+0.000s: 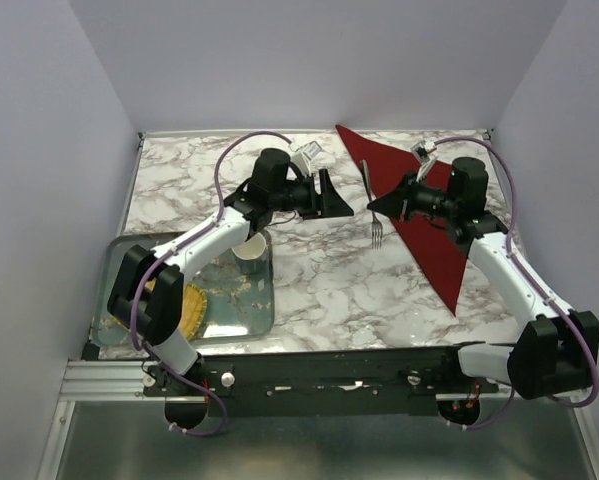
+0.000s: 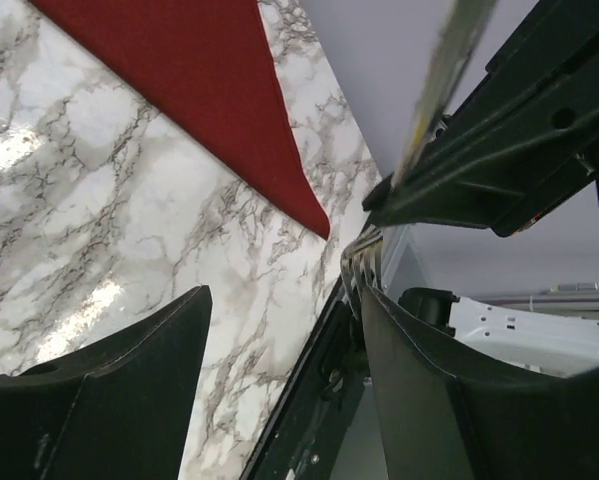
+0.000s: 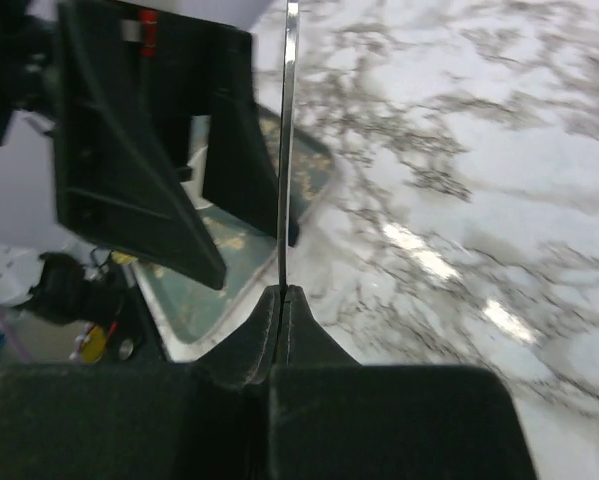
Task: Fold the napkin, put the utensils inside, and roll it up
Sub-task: Pass the utensil from the right arm to the left, then pass the utensil from the left arm to the right, then place the utensil onto the napkin
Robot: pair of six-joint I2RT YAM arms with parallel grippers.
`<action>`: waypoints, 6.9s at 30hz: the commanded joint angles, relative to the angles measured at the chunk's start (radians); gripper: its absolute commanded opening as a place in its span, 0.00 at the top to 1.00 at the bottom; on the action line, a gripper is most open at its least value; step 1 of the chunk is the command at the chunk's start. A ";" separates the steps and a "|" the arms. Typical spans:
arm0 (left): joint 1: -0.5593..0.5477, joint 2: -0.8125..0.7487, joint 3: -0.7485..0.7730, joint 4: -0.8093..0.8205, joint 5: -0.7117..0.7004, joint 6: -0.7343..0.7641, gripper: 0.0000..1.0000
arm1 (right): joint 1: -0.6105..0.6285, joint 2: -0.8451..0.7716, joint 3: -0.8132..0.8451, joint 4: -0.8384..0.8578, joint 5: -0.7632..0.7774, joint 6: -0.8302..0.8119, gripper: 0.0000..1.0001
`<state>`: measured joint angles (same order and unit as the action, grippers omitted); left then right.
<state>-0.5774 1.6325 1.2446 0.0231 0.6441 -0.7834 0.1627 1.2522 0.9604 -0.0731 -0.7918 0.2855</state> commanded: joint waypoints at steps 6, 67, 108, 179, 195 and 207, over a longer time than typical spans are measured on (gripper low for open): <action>0.062 -0.094 -0.115 0.332 0.163 -0.161 0.23 | 0.038 0.046 -0.063 0.237 -0.396 0.040 0.99; 0.016 -0.114 0.038 -0.112 -0.316 -0.117 1.00 | 0.558 0.199 0.429 -0.550 0.798 -0.233 0.60; 0.208 -0.244 -0.051 -0.203 -0.351 0.022 0.09 | 0.170 0.528 0.570 -0.682 0.776 -0.531 0.99; 0.113 -0.338 -0.126 -0.333 -0.376 0.214 0.09 | 0.015 1.100 1.071 -0.932 0.695 -0.589 0.87; 0.111 -0.336 -0.119 -0.327 -0.363 0.210 0.09 | 0.015 1.096 1.101 -0.942 0.715 -0.554 0.68; 0.113 -0.336 -0.139 -0.266 -0.342 0.136 0.09 | 0.014 0.770 0.982 -0.917 0.864 -0.195 0.59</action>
<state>-0.4660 1.3018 1.1011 -0.3042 0.2768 -0.6010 0.1711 2.2299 2.0811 -1.0203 -0.0296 -0.1814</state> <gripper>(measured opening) 0.913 0.419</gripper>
